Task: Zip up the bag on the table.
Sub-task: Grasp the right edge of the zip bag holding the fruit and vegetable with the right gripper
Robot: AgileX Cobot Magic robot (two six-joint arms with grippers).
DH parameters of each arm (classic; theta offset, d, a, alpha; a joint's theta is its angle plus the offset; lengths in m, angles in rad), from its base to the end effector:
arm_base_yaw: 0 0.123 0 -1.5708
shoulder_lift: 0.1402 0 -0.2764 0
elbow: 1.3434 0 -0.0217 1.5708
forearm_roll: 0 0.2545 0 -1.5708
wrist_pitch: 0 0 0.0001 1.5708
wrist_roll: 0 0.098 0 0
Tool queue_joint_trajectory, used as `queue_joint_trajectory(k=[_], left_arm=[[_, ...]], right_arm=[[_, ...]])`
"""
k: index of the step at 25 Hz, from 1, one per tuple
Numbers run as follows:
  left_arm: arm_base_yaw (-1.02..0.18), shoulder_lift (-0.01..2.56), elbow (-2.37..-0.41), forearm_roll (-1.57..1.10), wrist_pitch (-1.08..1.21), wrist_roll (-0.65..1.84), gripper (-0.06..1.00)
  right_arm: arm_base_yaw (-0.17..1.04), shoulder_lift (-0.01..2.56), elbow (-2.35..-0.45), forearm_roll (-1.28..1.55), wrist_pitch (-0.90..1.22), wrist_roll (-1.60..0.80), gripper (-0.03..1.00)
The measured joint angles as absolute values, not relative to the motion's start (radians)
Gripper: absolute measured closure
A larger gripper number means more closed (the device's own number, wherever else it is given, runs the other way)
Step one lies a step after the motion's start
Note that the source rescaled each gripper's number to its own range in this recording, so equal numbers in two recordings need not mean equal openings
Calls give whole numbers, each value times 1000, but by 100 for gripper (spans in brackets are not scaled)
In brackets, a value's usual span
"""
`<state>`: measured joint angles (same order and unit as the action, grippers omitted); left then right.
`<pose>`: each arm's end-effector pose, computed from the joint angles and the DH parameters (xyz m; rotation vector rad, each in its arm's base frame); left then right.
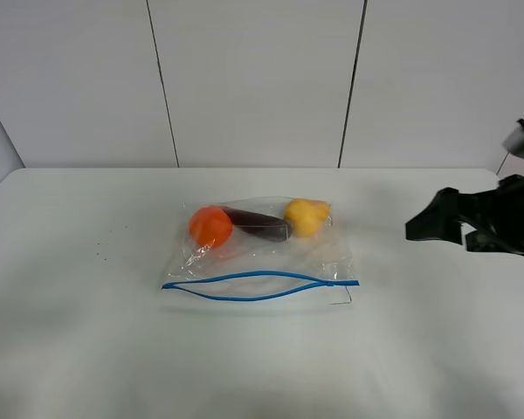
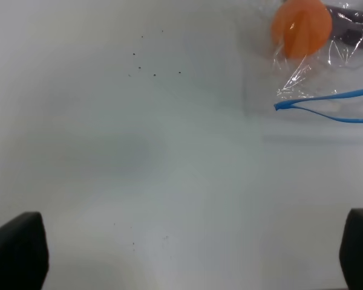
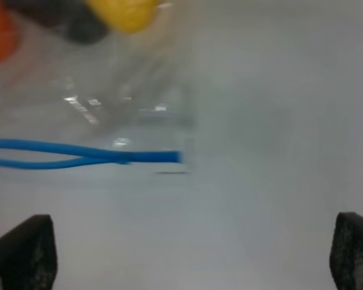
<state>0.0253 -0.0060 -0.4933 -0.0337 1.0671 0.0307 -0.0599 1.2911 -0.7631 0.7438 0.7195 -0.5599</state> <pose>0.0129 -0.0026 0.2736 0.0072 2.0509 -0.0056 0.2495 0.0289 0.2333 -0.0369 2.5283 0.5888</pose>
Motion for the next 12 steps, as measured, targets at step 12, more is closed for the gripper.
queue_joint_trajectory(k=[12], left_arm=[[25,-6,-493,-34,1067,31,-6]], right_arm=[[-293,2059,-1039,1193,1194,-1165,-3]])
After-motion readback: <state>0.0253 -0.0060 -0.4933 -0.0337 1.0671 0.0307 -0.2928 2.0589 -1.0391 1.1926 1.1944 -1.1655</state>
